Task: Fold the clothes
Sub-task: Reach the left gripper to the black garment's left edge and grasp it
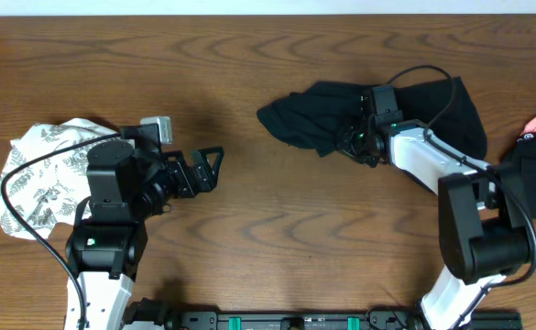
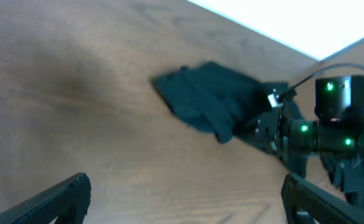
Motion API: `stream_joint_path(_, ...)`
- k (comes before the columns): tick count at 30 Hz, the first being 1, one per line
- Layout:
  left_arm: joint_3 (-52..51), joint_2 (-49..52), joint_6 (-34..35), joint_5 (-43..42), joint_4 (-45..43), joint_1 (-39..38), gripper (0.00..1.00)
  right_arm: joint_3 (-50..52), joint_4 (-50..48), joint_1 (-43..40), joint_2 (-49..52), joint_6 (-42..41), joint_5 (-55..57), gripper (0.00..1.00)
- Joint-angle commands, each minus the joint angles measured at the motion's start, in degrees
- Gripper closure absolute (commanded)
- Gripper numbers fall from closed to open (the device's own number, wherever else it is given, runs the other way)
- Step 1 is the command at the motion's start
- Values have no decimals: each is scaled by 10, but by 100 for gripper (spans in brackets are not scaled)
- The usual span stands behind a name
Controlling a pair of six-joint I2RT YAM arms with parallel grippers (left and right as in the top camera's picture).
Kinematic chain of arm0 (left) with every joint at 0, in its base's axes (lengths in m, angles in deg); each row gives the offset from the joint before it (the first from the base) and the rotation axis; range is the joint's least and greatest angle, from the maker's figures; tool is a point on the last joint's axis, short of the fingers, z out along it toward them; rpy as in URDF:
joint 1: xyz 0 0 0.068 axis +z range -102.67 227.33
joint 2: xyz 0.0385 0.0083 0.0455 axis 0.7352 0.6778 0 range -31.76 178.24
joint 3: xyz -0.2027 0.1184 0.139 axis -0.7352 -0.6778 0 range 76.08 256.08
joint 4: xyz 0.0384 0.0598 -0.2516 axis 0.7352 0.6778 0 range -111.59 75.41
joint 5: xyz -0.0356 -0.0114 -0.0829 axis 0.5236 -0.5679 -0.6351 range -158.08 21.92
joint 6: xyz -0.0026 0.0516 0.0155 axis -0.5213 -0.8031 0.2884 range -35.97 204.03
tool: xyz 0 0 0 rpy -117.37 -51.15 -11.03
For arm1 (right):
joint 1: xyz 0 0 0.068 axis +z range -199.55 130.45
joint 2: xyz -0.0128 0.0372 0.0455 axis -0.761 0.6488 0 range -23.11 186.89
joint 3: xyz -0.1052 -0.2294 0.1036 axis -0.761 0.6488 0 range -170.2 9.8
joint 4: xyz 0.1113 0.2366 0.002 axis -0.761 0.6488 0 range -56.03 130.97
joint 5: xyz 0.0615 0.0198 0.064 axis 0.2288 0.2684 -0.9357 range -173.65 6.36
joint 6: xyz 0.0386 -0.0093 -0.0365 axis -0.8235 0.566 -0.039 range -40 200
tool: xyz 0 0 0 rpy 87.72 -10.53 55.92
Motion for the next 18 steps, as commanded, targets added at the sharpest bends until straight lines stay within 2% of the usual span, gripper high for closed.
stream_joint_path(1,14,0,-22,44,21,-16,2,6,4,-5,12,-3,-13,99)
stream_joint_path(5,14,0,-27,96,36,-38,2,-4,38,-5,-15,46,-24,99)
stream_joint_path(9,14,0,-27,139,29,-55,2,-15,86,7,-88,112,-55,99)
stream_joint_path(13,14,0,-27,148,18,-59,2,-36,111,33,-187,164,-94,99)
stream_joint_path(18,14,0,-27,149,13,-59,2,-55,110,67,-290,182,-93,99)
